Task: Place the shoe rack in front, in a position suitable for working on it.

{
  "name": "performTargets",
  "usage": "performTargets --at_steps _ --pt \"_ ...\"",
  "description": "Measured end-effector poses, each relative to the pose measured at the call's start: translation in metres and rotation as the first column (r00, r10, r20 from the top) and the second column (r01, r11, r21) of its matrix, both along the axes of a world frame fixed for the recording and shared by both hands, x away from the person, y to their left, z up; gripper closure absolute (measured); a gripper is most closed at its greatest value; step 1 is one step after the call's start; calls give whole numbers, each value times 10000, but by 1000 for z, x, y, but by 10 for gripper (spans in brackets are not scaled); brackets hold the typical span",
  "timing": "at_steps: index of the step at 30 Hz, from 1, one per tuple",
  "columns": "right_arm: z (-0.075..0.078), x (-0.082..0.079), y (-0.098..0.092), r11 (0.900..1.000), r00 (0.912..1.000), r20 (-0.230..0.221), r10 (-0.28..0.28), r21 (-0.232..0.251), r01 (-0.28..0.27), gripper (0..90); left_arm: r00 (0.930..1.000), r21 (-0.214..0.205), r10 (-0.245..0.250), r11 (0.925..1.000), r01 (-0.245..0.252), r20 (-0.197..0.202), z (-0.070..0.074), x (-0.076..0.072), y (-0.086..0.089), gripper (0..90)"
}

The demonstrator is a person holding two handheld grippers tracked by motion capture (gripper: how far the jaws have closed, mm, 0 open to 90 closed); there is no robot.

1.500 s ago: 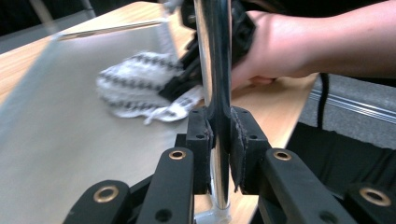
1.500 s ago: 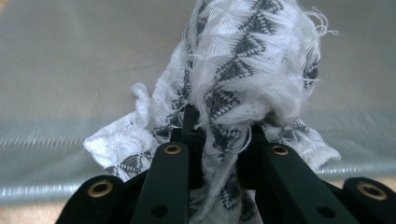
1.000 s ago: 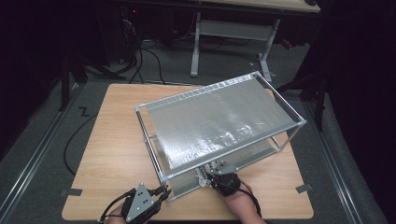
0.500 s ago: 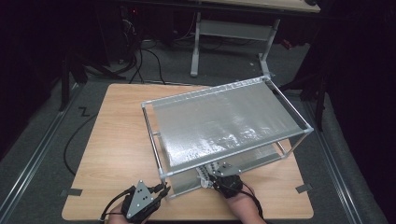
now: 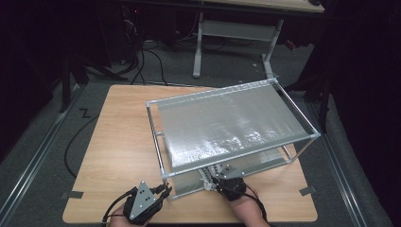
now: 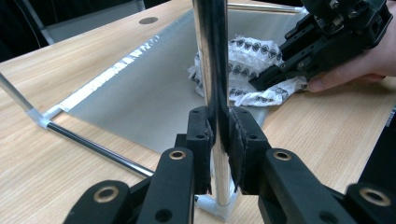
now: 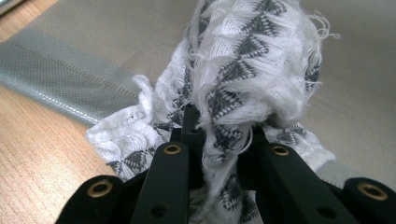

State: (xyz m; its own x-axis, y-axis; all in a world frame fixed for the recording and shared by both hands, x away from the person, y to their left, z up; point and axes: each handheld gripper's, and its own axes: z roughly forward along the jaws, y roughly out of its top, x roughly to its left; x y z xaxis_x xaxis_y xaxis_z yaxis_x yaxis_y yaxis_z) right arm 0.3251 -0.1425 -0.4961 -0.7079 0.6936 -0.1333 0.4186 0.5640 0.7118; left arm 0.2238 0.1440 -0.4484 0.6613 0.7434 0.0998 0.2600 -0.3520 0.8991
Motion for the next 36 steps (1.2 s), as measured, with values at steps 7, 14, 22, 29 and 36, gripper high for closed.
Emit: performTargets --at_steps 7,14,22,29,36 --pt "-1 -3 -3 10000 10000 -2 -75 -9 75 781 9998 -37 -181 9998 181 -62 0 -6 -3 794" --pt "-1 -7 -13 9994 9995 -90 -314 116 315 778 9965 -82 -835 9965 834 -85 0 -14 -14 794" --pt "18 -32 1 9889 9989 376 272 1450 -323 762 9931 29 -1175 9931 1175 -14 0 -15 -21 791" --pt "-5 -36 42 9885 9938 -251 1086 1081 -1053 589 9925 -1 -1220 9925 1220 -10 -1 -15 -21 792" --pt "8 -44 35 9870 9971 186 739 1419 -758 484 9923 -67 -1240 9923 1239 -52 -1 -12 -21 793"
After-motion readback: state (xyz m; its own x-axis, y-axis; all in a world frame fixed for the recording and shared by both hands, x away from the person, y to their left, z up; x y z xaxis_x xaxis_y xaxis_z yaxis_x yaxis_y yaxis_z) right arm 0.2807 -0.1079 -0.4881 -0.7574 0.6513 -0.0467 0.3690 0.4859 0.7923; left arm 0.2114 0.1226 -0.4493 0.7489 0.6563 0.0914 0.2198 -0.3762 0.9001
